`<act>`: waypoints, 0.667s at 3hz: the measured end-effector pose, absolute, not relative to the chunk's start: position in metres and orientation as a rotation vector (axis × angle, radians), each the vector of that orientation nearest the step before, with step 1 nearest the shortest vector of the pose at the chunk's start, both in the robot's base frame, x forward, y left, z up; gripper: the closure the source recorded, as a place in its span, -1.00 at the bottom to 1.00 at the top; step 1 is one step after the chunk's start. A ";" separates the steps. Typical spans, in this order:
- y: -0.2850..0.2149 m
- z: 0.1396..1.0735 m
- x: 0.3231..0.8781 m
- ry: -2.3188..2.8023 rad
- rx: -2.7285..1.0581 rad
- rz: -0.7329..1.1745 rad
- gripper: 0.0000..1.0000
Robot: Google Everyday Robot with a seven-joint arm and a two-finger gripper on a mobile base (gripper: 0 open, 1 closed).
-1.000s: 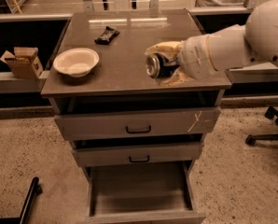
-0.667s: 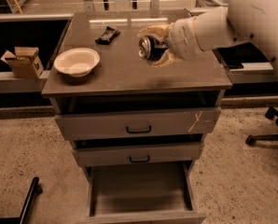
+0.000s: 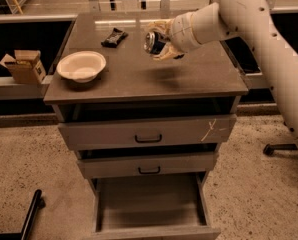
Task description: Pick pepsi can from bottom drawer and place on counter
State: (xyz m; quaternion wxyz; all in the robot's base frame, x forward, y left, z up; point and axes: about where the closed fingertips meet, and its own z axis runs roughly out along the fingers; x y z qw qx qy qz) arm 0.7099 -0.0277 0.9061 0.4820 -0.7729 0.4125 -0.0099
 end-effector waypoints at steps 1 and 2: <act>-0.038 0.889 0.730 1.153 -1.829 0.003 0.62; -0.039 0.887 0.731 1.183 -1.815 0.018 0.15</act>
Offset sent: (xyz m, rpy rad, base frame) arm 0.0190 -0.0102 -0.0158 0.0168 0.0777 -0.0964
